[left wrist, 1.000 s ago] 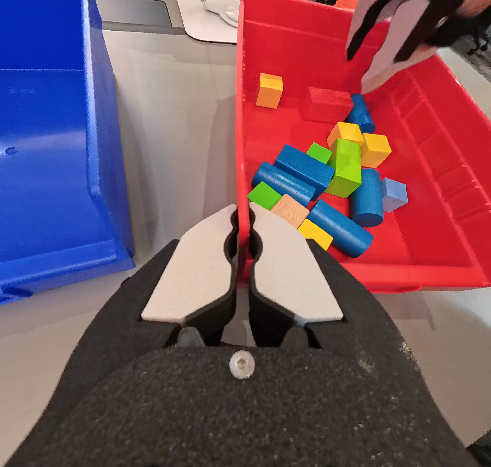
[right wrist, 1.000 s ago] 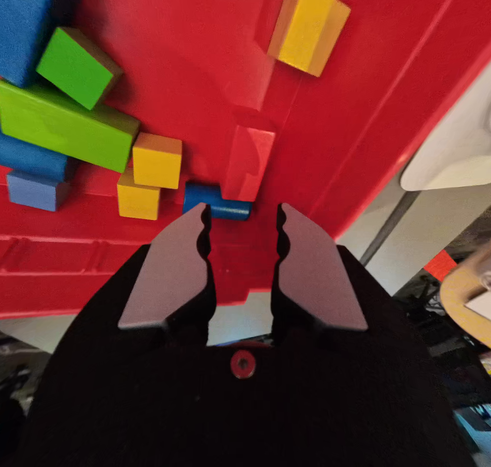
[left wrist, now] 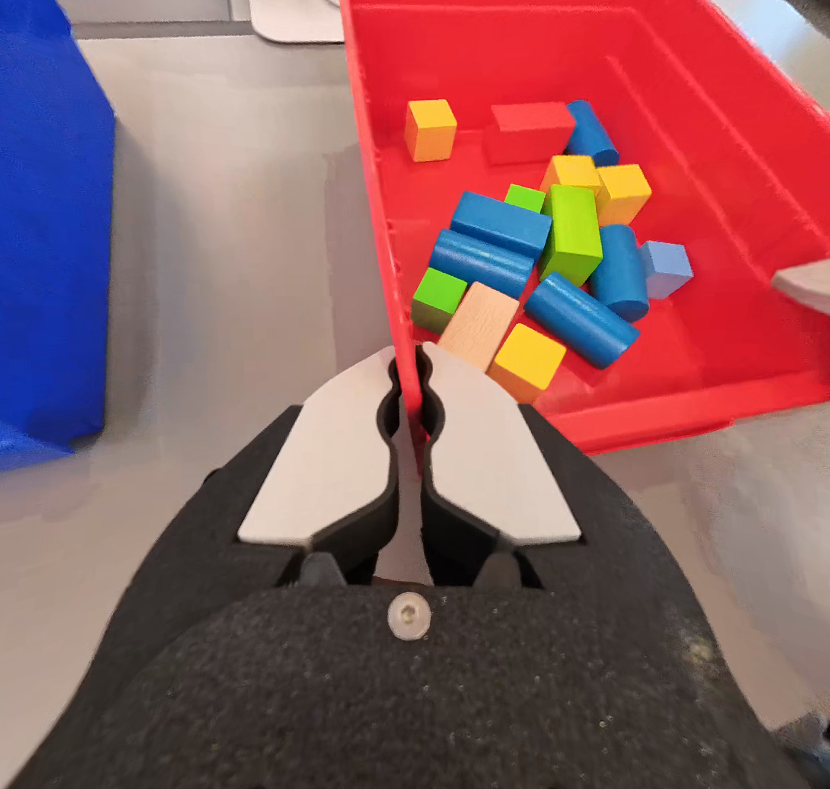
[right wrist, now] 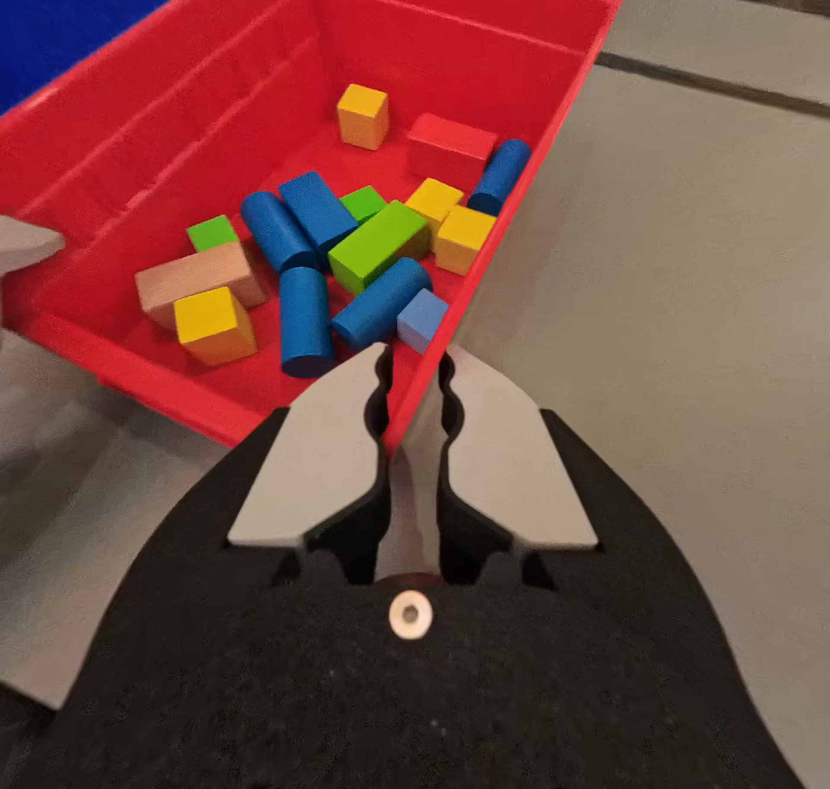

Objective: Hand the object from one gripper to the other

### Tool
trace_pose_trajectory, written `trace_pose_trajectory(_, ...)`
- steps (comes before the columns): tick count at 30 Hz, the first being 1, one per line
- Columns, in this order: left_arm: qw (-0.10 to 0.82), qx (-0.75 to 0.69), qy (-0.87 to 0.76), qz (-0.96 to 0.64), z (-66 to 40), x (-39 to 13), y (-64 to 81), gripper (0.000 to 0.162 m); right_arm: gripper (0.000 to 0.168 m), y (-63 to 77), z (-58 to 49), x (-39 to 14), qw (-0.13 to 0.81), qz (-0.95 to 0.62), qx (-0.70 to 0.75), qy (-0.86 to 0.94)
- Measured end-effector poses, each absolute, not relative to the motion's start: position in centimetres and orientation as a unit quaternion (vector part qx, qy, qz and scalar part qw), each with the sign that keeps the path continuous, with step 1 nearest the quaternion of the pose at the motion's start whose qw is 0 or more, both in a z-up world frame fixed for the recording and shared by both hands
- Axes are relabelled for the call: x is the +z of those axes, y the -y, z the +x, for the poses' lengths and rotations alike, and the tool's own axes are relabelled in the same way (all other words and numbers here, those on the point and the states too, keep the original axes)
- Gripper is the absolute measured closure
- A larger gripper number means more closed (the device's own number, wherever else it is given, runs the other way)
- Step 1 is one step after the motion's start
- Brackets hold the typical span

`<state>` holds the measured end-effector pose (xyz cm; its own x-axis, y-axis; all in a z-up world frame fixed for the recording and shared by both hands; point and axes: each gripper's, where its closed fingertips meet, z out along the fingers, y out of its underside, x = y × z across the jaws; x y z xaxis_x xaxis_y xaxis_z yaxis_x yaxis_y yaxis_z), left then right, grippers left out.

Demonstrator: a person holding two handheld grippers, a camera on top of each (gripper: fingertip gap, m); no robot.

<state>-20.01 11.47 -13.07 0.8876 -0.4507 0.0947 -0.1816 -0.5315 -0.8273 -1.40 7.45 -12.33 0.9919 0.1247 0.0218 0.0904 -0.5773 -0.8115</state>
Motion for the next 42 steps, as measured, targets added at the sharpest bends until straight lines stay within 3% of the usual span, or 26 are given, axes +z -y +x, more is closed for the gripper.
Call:
trace_pose_trajectory(4,0.472,-0.143,-0.119,-0.862,-23.7,-11.6,-13.1,0.159,0.159,-11.5,-5.2,-8.9,0.464,-0.878,-0.031,0.115)
trace_pose_trajectory(7,0.500,-0.134,-0.150,-0.842,-20.8,-9.3,-13.1,0.159,0.161,-10.7,-2.7,-7.9,0.472,-0.879,-0.019,0.070)
trace_pose_trajectory(11,0.504,-0.119,-0.205,-0.831,-17.4,-9.6,-12.1,0.159,0.161,-8.1,1.2,-9.8,0.473,-0.881,-0.006,0.000)
trace_pose_trajectory(16,0.559,-0.066,-0.239,-0.791,-19.6,-9.3,-11.3,0.160,0.160,-6.7,-1.6,-12.9,0.533,-0.843,0.053,-0.050)
trace_pose_trajectory(22,0.608,-0.125,-0.168,-0.766,-20.4,-9.1,-11.4,0.160,0.162,-6.9,-1.8,-8.3,0.598,-0.800,-0.040,-0.008)
trace_pose_trajectory(30,0.591,-0.131,-0.106,-0.789,-25.2,-8.2,-13.4,0.159,0.162,-10.2,-6.2,-6.1,0.593,-0.804,-0.034,0.038)
trace_pose_trajectory(40,0.515,-0.123,-0.132,-0.838,-27.6,-12.3,-16.7,0.158,0.162,-14.5,-8.8,-10.9,0.534,-0.845,0.036,-0.002)
trace_pose_trajectory(41,0.498,-0.138,-0.149,-0.843,-27.1,-12.8,-16.5,0.153,0.162,-14.5,-8.6,-11.5,0.527,-0.848,0.042,-0.008)
trace_pose_trajectory(42,0.475,-0.162,-0.170,-0.848,-26.2,-13.0,-15.7,0.132,0.162,-14.6,-8.2,-12.3,0.518,-0.854,0.041,-0.013)
